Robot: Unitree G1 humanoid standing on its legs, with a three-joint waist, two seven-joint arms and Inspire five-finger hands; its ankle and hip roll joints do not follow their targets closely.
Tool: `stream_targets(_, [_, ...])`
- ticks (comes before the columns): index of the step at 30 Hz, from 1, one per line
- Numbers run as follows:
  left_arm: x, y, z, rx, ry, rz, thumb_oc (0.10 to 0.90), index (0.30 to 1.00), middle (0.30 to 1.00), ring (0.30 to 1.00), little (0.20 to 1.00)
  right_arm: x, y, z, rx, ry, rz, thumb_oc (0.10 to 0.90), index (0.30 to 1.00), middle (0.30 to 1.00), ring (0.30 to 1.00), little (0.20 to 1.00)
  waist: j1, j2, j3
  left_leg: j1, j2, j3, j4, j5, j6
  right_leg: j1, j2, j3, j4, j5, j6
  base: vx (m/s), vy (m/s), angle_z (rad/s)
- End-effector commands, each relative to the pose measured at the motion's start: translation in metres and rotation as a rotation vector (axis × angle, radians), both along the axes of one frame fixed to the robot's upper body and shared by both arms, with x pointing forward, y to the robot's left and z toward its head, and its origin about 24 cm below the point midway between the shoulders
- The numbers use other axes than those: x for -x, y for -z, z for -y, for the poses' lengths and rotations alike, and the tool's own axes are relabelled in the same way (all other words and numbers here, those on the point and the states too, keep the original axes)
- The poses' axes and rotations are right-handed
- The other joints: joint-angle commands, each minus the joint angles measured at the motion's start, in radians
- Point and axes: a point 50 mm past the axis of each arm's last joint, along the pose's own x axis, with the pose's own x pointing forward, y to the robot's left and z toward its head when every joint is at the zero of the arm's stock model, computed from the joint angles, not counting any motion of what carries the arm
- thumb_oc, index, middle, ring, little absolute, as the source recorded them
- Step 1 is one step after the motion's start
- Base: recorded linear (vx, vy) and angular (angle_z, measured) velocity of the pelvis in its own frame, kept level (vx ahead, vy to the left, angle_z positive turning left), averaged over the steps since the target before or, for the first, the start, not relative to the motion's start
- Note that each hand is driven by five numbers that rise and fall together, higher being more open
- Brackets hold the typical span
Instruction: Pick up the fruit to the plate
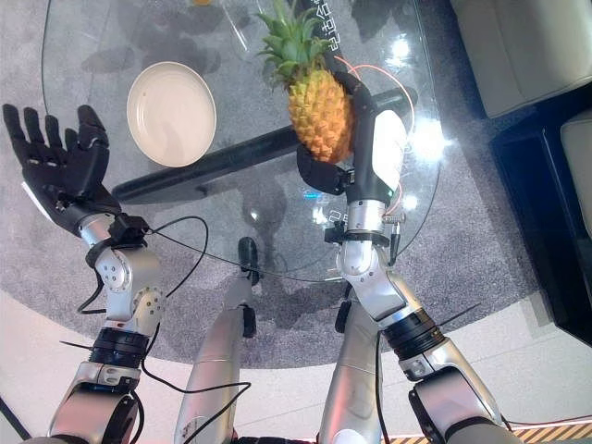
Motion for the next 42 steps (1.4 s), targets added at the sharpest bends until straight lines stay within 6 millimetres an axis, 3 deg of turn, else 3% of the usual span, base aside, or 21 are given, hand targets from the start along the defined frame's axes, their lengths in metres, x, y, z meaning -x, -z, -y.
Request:
stream_targets(1, [0.017,-0.057,0.001,-0.149,0.011,0.290,0.800,0.900,0.900,0.900,0.900,0.036,-0.069,-0.033,0.034,-0.212,0.395,0.100,0.300,0.300,0.300,0.200,-0.003,0.008,-0.016,0.003,-0.061,-0.006,0.084,-0.113,0.021,0.058,0.040,-0.063,-0.165,0.097,-0.016,0.00,0.000,0.00])
stream_targets(17, [0.008,-0.081,0.045,-0.337,0.358,0.314,0.800,0.900,0.900,0.900,0.900,0.044,-0.081,-0.048,0.094,-0.300,0.433,0.100,0.300,0.300,0.300,0.200,-0.015,0.006,-0.016,0.014,-0.061,0.005,0.080,-0.114,0.024,0.068,0.037,-0.066,-0.182,0.110,-0.009,0.00,0.000,0.00])
stream_targets(42, [-0.004,-0.070,0.101,-0.227,0.898,0.232,0.800,0.900,0.900,0.900,0.900,0.053,-0.093,-0.073,0.116,-0.384,0.459,0.100,0.300,0.300,0.300,0.200,-0.019,0.000,-0.016,0.033,-0.059,0.016,0.059,-0.107,0.031,0.091,0.037,-0.075,-0.211,0.128,-0.003,0.00,0.000,0.00])
